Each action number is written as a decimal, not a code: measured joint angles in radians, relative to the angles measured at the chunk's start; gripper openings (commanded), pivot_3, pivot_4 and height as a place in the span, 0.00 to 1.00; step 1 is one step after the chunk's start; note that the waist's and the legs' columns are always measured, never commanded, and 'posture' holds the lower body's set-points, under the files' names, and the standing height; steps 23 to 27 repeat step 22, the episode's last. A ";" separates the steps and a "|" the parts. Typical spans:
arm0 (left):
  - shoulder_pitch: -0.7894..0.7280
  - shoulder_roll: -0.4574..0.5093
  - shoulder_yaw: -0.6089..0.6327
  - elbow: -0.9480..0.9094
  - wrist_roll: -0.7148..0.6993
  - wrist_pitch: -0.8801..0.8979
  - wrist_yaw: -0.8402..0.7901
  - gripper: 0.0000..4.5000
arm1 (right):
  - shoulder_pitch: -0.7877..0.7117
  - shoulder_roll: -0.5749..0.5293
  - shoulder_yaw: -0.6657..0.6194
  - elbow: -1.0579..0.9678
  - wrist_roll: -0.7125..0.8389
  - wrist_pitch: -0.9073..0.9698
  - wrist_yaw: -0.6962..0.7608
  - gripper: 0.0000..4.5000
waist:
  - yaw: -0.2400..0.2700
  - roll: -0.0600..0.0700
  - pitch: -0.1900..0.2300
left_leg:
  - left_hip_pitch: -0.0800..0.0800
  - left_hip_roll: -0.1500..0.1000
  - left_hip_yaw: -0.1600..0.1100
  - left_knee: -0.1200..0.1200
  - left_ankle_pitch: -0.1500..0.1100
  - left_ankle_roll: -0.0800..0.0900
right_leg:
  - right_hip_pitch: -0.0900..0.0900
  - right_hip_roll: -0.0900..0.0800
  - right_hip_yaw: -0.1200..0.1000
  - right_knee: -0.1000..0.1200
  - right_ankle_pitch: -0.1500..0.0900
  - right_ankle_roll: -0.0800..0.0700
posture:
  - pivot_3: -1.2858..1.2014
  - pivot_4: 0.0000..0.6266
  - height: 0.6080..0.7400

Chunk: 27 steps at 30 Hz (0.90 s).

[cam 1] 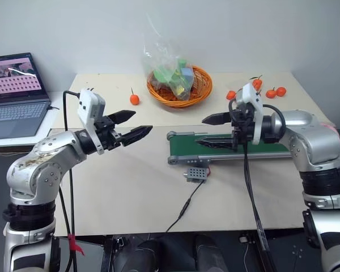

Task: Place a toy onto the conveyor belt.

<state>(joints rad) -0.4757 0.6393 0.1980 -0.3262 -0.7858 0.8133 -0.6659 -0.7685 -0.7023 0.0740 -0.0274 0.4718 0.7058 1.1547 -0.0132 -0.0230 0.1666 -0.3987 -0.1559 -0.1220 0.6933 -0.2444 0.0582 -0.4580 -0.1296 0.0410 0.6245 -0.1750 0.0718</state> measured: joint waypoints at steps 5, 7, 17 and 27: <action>0.000 -0.002 0.000 -0.002 -0.009 0.002 0.009 0.98 | 0.000 0.000 0.000 0.000 0.000 0.000 -0.001 1.00 | 0.000 0.000 0.000 | 0.000 0.000 0.000 0.000 0.000 0.000 | 0.000 0.000 0.000 0.000 0.000 0.000 | 0.52 0.24 0.95; 0.000 -0.002 0.000 -0.002 -0.013 0.002 0.010 0.98 | 0.000 0.000 0.000 0.001 0.000 0.000 -0.001 1.00 | 0.000 0.000 0.000 | 0.000 0.000 0.000 0.000 0.000 0.000 | 0.000 0.000 0.000 0.000 0.000 0.000 | 0.52 0.24 0.95; 0.000 0.002 0.000 -0.006 -0.034 0.002 0.021 0.98 | 0.000 0.000 0.000 0.002 -0.005 0.000 -0.002 1.00 | 0.000 0.000 0.000 | 0.000 0.000 0.000 0.000 0.000 0.000 | 0.000 0.000 0.000 0.000 0.000 0.000 | 0.52 0.24 0.95; 0.000 0.008 0.000 -0.011 -0.038 0.002 0.022 0.98 | 0.000 0.000 0.000 0.006 -0.008 0.000 -0.001 1.00 | 0.000 0.000 0.000 | 0.000 0.000 0.000 0.000 0.000 0.000 | 0.000 0.000 0.000 0.000 0.000 0.000 | 0.52 0.24 0.95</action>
